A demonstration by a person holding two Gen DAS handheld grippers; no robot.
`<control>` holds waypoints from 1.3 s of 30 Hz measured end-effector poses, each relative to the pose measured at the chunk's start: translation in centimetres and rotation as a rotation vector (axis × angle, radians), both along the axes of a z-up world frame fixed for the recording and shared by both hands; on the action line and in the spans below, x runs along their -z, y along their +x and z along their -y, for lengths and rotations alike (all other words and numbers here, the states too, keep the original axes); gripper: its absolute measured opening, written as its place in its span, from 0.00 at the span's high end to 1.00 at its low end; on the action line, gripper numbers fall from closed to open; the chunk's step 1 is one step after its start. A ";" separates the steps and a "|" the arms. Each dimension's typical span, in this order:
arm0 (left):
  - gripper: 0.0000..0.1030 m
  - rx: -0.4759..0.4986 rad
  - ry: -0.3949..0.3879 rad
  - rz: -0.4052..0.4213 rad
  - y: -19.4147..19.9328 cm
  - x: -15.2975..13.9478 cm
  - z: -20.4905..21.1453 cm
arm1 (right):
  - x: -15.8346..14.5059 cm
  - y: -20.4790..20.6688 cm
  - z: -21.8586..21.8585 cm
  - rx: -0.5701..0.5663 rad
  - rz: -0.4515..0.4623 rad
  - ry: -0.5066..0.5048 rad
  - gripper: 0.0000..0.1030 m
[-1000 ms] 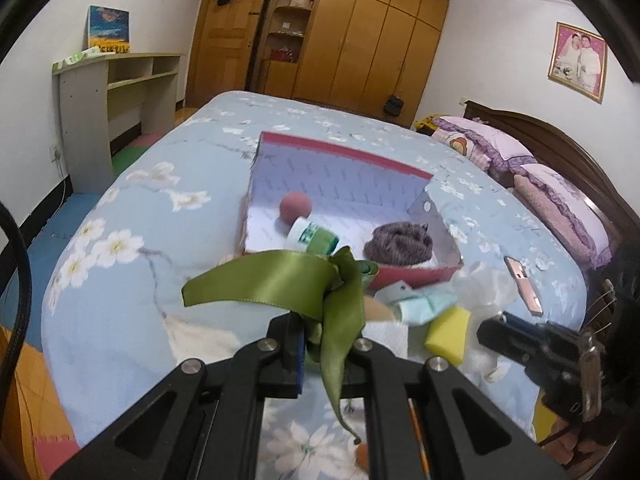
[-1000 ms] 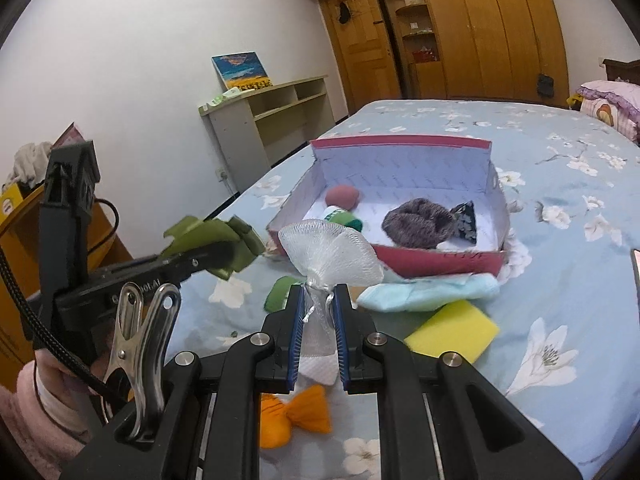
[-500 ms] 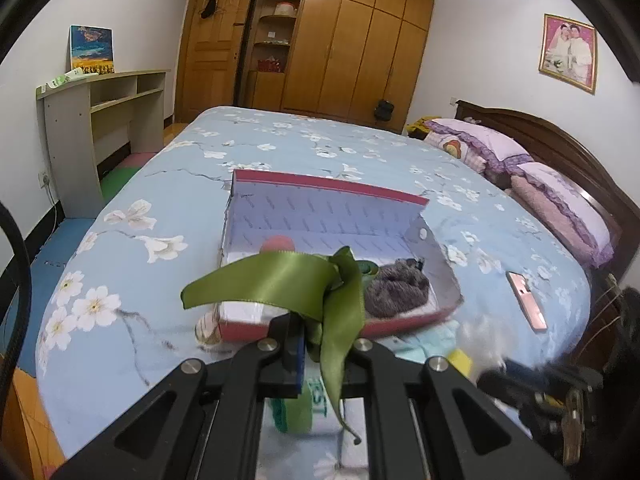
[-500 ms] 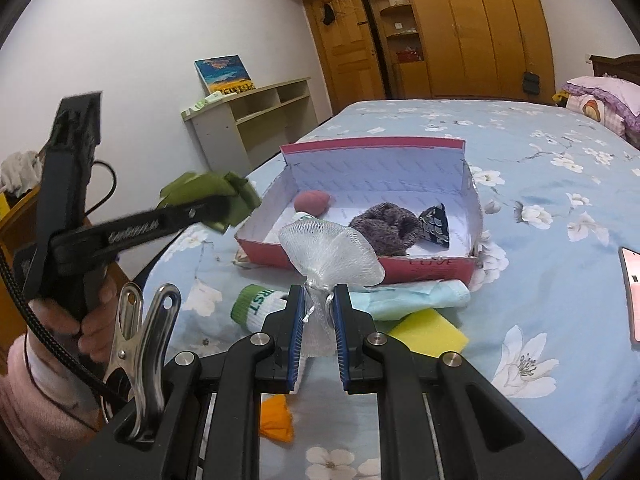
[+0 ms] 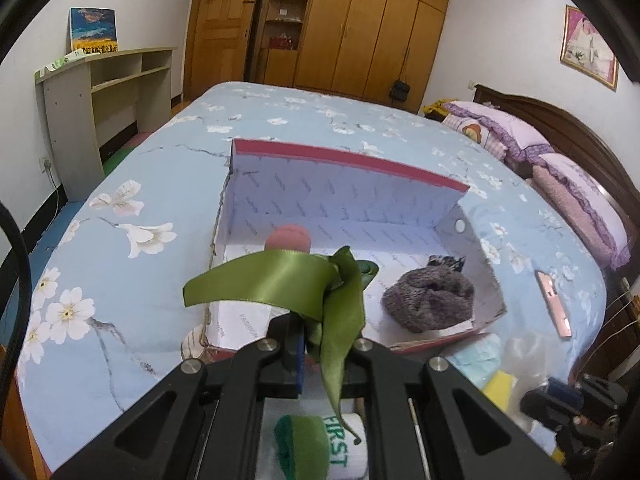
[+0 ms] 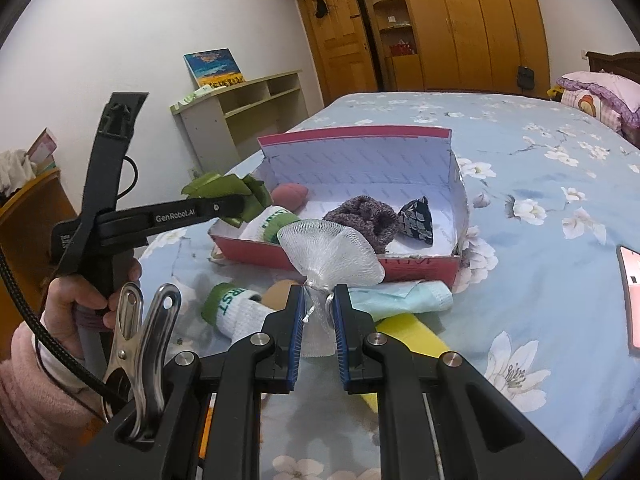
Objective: Organize soft objects
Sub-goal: 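Carry the mesh bag and the ribbon bow over the pink box with both tools, then lower the mesh bag into the box and open the right tool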
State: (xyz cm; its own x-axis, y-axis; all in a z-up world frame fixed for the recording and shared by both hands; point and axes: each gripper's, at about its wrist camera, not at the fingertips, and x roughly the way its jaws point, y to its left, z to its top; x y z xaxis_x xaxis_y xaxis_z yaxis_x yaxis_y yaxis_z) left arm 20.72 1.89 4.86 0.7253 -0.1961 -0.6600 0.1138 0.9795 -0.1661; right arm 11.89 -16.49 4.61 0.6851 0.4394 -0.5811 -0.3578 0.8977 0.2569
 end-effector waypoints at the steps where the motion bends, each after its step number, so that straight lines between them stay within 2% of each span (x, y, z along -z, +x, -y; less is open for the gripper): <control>1: 0.93 -0.001 0.008 -0.003 0.2 0.2 0.1 | 0.0 0.2 0.0 0.000 0.002 -0.002 0.85; 5: 0.93 -0.004 0.035 -0.031 1.3 1.7 0.3 | -0.2 0.9 0.2 0.007 0.010 -0.008 0.85; 11: 0.93 -0.008 0.027 -0.074 1.7 3.6 0.3 | -0.3 2.2 0.3 0.012 0.017 -0.019 0.85; 20: 0.87 -0.023 0.042 -0.064 1.6 3.8 0.3 | -0.6 4.4 0.6 0.031 0.032 -0.028 0.85; 23: 0.81 -0.010 0.031 -0.066 1.4 3.9 0.3 | -0.6 5.5 0.7 0.051 0.048 -0.059 0.85; 26: 0.76 0.001 0.060 -0.063 1.3 4.0 0.9 | -0.4 6.7 0.9 0.068 0.052 -0.077 0.85; 39: 0.73 -0.013 0.061 -0.064 1.2 4.0 1.1 | 0.6 12.5 1.6 0.077 0.047 -0.123 0.85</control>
